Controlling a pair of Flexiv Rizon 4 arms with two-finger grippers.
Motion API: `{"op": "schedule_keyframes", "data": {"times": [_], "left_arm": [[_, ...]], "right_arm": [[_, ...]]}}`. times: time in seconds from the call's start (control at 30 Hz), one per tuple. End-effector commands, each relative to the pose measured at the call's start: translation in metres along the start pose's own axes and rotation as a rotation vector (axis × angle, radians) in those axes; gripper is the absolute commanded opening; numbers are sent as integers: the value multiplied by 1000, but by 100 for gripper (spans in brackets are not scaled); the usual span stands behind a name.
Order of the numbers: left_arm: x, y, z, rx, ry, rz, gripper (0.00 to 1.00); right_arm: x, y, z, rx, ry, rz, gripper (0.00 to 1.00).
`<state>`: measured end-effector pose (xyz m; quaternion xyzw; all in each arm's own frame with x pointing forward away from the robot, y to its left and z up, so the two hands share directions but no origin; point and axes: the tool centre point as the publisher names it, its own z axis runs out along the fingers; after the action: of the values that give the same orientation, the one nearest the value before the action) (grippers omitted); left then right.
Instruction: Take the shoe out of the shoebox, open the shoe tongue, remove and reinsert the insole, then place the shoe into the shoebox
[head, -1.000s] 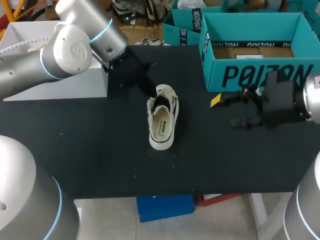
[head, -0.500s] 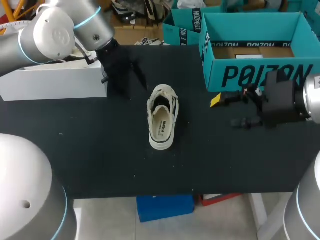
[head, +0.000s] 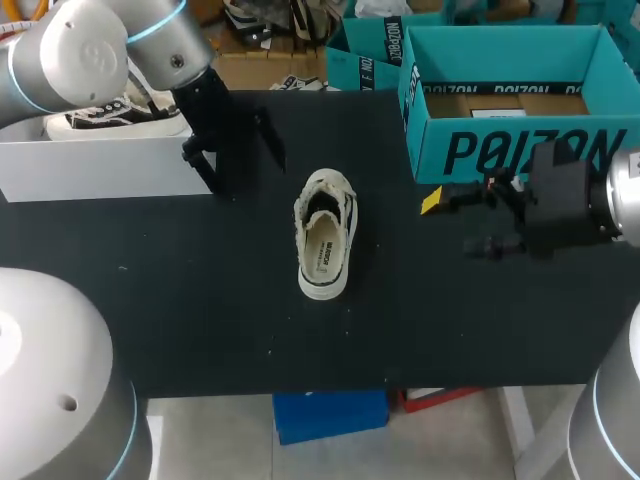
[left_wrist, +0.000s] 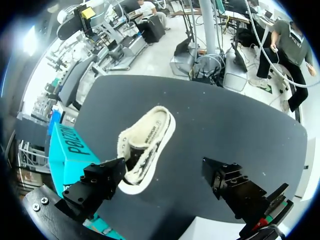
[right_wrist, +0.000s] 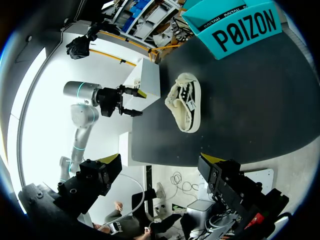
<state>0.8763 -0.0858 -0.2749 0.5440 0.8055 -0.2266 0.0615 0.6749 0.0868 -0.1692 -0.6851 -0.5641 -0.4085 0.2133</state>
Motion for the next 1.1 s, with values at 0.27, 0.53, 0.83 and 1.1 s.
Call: {"op": "schedule_keyframes", "data": {"times": [0.27, 0.53, 0.83, 1.1], "left_arm": [[-15, 12, 3, -83, -24, -386, 100], [-11, 34, -20, -95, -51, -844, 100], [8, 21, -46, -21, -136, -1014, 100], [35, 14, -57, 1, -200, -1093, 100]], "right_arm": [[0, 0, 1, 0, 0, 0, 100], [0, 0, 1, 0, 0, 0, 100], [0, 0, 1, 0, 0, 0, 100], [0, 0, 1, 0, 0, 0, 100]]}}
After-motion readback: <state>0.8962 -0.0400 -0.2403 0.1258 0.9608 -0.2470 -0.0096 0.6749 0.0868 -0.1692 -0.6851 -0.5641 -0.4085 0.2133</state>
